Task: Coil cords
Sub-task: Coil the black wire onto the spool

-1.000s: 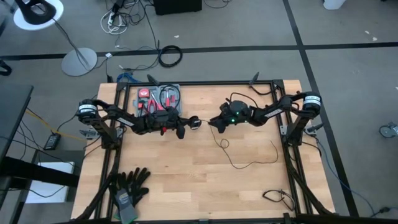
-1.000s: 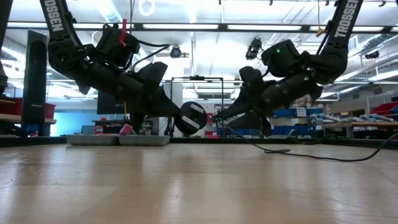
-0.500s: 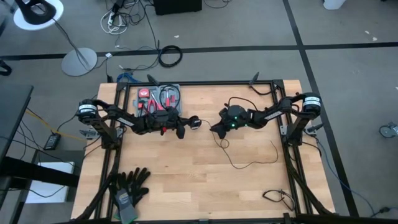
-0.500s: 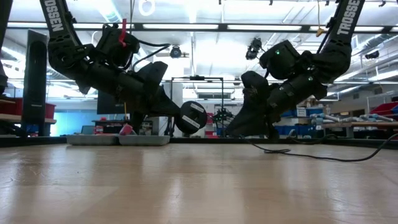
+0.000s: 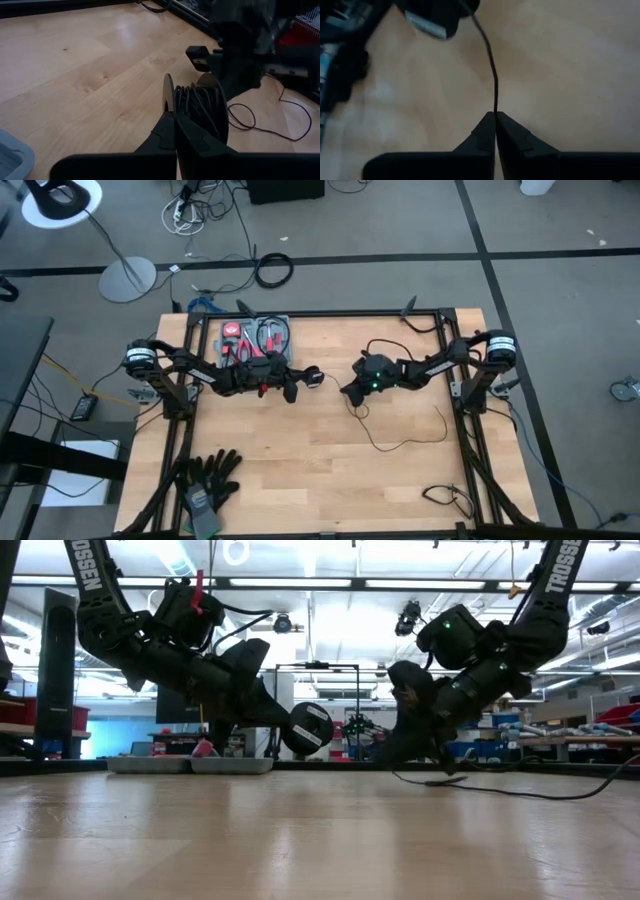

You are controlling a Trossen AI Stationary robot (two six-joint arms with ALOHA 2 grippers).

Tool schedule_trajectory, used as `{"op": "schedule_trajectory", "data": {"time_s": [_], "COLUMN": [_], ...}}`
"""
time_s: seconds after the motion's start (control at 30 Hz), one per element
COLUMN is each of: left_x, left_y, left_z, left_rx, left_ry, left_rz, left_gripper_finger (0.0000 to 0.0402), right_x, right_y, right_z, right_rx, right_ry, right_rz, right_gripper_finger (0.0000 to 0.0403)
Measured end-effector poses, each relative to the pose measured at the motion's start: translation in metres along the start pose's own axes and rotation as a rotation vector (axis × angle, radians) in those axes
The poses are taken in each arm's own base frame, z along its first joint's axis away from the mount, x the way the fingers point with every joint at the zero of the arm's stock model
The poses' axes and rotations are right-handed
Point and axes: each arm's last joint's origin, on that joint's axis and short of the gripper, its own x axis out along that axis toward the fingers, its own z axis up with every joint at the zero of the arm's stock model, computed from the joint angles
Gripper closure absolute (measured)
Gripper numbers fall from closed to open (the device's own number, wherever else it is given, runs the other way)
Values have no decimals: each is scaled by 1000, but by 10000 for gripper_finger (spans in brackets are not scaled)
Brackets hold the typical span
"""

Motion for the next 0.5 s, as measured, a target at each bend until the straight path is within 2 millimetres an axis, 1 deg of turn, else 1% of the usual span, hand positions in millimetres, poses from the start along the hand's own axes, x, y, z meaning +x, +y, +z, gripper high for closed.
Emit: {"op": "schedule_trajectory", "data": {"time_s": [0.13,0.3,0.37,0.5], "left_x": [0,0,0,0], "left_y": [0,-1,-1,-2], "left_z": [0,2,2,3], "left_rx": [0,-6,-18,-34], "left_ry": [0,-18,-25,-34], "left_rz": [0,-9,-13,-11], "left_gripper_finger": [402,402,402,402], "right_x": [3,13,23,56], "right_y": [12,41,48,59], "right_z": [-12,-12,-10,-6], "right_rx": [-34,-116,-148,-214], "right_ry": [7,12,44,93], "right_rz": [-44,-102,-132,-142], "right_gripper_finger": [399,401,402,402]}}
